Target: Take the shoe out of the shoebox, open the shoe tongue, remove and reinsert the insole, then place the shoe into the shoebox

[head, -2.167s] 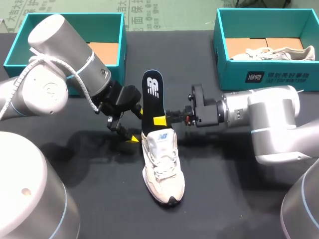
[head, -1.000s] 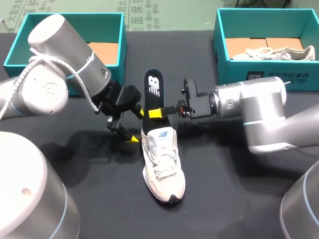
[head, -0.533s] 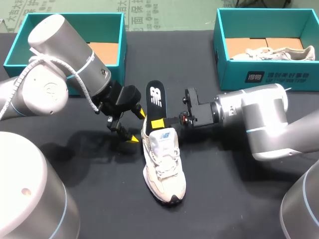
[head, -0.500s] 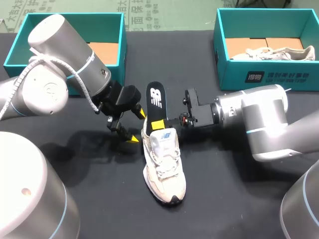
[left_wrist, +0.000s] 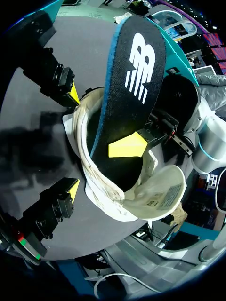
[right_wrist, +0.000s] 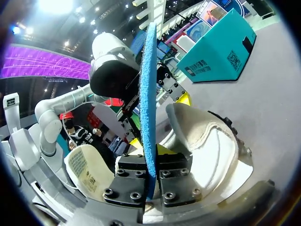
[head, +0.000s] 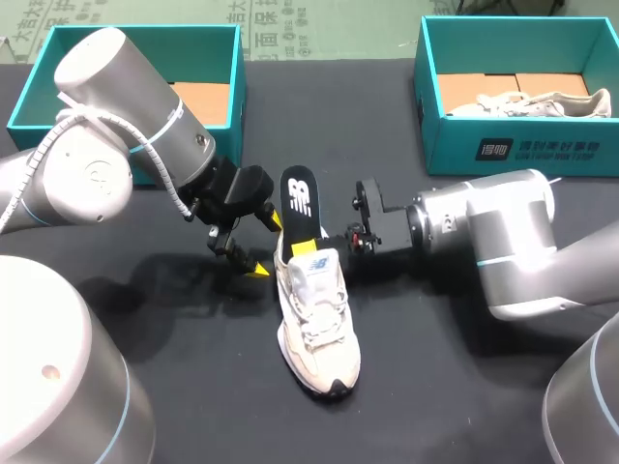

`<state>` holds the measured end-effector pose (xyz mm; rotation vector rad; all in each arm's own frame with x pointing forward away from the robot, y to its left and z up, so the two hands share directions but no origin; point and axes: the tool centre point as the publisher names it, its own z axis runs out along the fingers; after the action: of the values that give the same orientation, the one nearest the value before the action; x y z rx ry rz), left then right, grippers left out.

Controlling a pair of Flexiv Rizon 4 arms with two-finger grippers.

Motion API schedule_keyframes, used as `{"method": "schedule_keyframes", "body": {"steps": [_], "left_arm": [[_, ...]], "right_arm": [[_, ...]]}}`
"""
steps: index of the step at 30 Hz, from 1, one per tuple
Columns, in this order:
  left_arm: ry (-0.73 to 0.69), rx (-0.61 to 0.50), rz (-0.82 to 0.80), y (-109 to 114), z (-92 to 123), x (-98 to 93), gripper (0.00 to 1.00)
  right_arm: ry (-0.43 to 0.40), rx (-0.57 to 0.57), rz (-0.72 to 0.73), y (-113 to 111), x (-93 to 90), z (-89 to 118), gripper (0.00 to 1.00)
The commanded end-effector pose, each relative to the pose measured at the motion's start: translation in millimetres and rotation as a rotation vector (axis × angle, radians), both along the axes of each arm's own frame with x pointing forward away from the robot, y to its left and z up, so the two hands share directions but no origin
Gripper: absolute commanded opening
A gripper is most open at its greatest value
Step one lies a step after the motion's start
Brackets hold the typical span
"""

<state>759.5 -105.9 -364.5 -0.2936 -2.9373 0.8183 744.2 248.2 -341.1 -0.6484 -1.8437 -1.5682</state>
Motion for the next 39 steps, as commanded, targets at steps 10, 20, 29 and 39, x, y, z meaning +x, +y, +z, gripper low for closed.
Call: {"method": "schedule_keyframes", "body": {"steps": [10, 20, 29, 39], "left_arm": [[0.0, 0.001, -0.001, 0, 0, -0.1, 1.0], [0.0, 0.001, -0.001, 0, 0, -0.1, 1.0], [0.0, 0.001, -0.001, 0, 0, -0.1, 1.0], [0.0, 0.001, -0.001, 0, 0, -0.1, 1.0]], "right_arm": [[-0.041, -0.024, 0.015, 4, 4.4, 15, 0.31], [-0.089, -0.027, 0.028, 3, 6.9, 27, 0.31], [-0.119, -0.037, 0.044, 4, 17.6, 37, 0.28], [-0.118, -0.041, 0.047, 2, 32.6, 39, 0.0]]}}
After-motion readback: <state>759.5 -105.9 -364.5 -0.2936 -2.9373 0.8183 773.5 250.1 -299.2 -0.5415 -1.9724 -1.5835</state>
